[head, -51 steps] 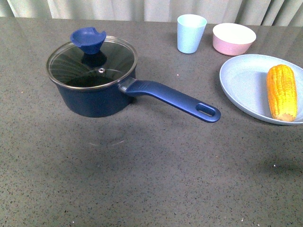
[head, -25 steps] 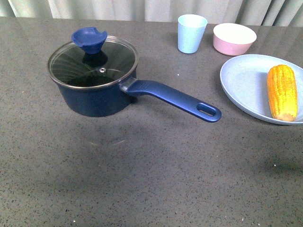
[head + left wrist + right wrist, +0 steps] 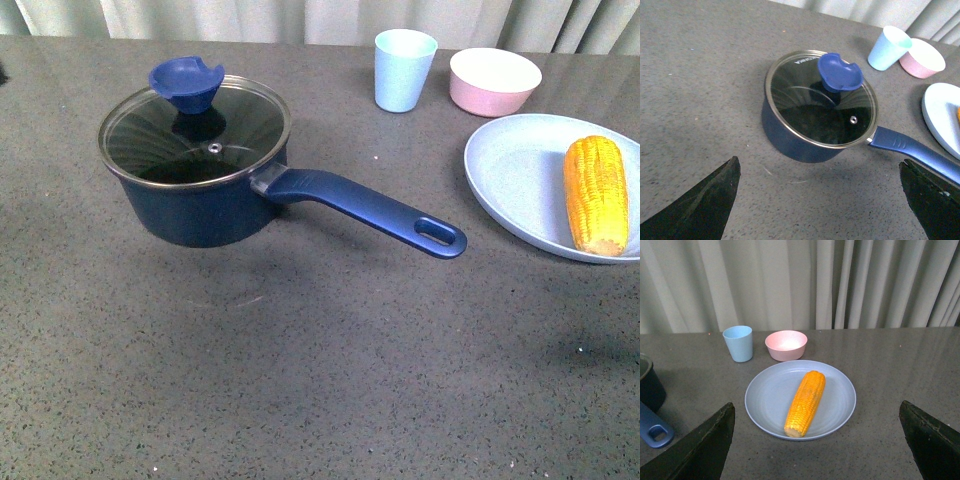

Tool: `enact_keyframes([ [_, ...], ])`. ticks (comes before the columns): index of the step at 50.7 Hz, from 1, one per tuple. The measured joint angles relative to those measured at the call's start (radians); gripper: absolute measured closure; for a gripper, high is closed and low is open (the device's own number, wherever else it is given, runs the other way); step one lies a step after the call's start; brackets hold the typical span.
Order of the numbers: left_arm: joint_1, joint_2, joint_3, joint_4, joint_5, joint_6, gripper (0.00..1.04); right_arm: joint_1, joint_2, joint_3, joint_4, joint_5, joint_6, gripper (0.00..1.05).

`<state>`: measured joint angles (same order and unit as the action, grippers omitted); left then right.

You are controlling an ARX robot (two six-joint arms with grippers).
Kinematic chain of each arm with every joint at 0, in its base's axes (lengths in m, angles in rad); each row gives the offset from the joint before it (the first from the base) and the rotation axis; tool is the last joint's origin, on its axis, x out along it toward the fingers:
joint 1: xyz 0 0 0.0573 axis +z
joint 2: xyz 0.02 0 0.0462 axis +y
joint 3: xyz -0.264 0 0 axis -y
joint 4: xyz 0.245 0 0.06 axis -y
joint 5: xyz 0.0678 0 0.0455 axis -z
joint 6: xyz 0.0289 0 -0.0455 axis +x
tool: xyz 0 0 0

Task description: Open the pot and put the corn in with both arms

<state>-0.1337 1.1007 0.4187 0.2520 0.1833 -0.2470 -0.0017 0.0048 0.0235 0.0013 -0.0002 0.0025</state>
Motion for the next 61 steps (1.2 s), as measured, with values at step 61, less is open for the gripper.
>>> enact_keyframes([
  [61,-0.188,0.666,0.394,0.202,-0.092,0.034,0.09,0.000,0.000,0.000,0.000,0.000,0.000,0.09],
])
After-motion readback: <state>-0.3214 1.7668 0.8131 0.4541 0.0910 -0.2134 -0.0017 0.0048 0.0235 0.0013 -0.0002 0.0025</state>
